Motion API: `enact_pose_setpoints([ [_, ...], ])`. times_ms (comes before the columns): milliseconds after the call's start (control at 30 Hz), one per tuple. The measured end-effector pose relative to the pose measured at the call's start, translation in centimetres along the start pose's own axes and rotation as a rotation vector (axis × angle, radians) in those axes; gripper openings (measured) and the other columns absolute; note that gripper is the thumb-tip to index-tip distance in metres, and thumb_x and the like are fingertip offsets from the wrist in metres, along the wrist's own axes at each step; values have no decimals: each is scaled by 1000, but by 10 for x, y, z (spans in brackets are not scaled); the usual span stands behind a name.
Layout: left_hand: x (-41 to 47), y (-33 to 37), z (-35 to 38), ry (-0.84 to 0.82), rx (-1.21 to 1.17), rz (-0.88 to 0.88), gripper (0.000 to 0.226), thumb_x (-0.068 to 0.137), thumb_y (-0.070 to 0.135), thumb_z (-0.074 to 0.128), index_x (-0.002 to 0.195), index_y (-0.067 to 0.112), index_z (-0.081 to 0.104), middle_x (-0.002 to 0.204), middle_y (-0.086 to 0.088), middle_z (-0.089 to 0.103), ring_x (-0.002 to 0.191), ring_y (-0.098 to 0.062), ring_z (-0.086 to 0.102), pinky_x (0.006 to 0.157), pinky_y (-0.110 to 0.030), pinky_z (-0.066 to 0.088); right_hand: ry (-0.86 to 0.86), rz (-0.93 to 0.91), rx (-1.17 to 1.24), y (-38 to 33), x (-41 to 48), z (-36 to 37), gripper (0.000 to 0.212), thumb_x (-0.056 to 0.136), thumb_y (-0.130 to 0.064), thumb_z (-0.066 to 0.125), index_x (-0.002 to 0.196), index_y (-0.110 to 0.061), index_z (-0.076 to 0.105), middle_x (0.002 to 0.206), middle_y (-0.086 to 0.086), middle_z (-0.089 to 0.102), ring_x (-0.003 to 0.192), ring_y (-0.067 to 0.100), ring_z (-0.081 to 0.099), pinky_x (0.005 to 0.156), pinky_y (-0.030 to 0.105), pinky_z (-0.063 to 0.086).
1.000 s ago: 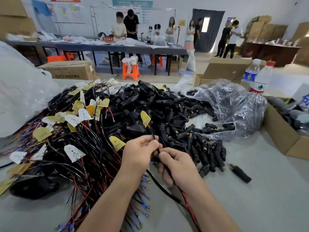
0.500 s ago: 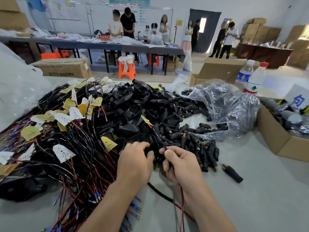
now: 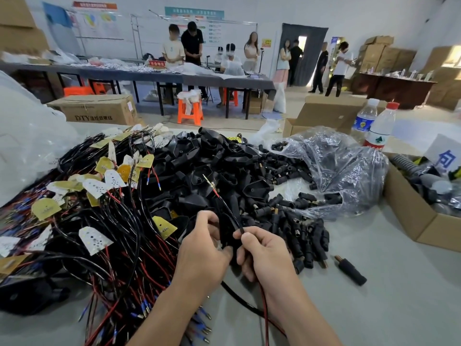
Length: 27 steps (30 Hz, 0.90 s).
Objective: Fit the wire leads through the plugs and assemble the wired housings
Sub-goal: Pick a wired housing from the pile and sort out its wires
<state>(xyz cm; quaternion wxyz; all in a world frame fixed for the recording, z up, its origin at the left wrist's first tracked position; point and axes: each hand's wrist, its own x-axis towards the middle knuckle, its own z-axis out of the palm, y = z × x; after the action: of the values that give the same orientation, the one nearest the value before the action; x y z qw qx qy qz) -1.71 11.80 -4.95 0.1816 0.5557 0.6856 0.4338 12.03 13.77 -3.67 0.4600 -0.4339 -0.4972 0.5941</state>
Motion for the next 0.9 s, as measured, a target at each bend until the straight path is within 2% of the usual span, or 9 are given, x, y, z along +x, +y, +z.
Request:
enact_pose_setpoints([
  [100,3,2,-5,-35,-69,-33,79,74,14,78,133,51,40,78,11,61,75,0,60,65,-12,46,-8,-15,-2,3,1,1,28,99,0,48,84,-9,69,60,14,62,37,19,44,40,25,37],
  [167,4,2,-5,-80,-70,6,55,75,4,72,109,46,63,69,12,60,61,-3,55,58,-13,44,-31,-24,-43,4,1,1,30,99,0,48,81,-12,70,63,14,63,41,21,48,46,29,41],
  [233,1,3,-4,-103,-19,45,44,76,-1,68,82,42,68,62,11,56,57,-3,51,54,-14,42,-34,-41,-128,5,0,2,33,97,-2,49,78,-17,71,64,12,65,45,21,51,49,30,42],
  [300,1,4,-3,-79,45,90,40,79,2,68,81,43,67,76,15,59,73,0,56,64,-12,44,-22,-41,-150,4,0,1,32,97,-3,49,79,-17,71,64,11,66,47,19,52,50,30,43],
  [433,0,2,2,-88,258,145,18,88,34,66,104,36,75,137,21,53,127,-5,46,98,-24,38,38,52,31,1,1,-4,30,100,1,43,86,-6,69,56,9,56,39,14,36,38,22,30],
  [567,-4,1,6,-106,332,88,24,94,52,61,95,32,73,155,12,45,137,-12,44,104,-32,38,-18,159,337,-7,-2,-8,25,102,3,38,94,3,62,53,10,47,34,10,23,36,18,22],
  [667,0,3,6,-52,272,40,32,88,46,74,112,31,61,147,12,47,129,-16,52,94,-29,40,-78,197,431,-11,-4,-10,24,105,1,38,98,6,60,55,12,46,32,9,22,34,19,24],
  [800,5,0,3,-81,-2,-70,96,74,30,90,152,34,33,117,18,60,107,-5,63,88,-15,44,-129,220,408,-11,-10,-10,25,106,-2,37,100,5,60,58,12,49,32,9,25,34,20,26],
  [900,5,2,-1,-135,-32,-95,93,68,24,87,145,47,40,101,22,61,91,5,61,70,-5,41,-134,209,325,-10,-12,-7,25,104,-1,37,94,2,60,57,13,51,32,11,29,36,20,28],
])
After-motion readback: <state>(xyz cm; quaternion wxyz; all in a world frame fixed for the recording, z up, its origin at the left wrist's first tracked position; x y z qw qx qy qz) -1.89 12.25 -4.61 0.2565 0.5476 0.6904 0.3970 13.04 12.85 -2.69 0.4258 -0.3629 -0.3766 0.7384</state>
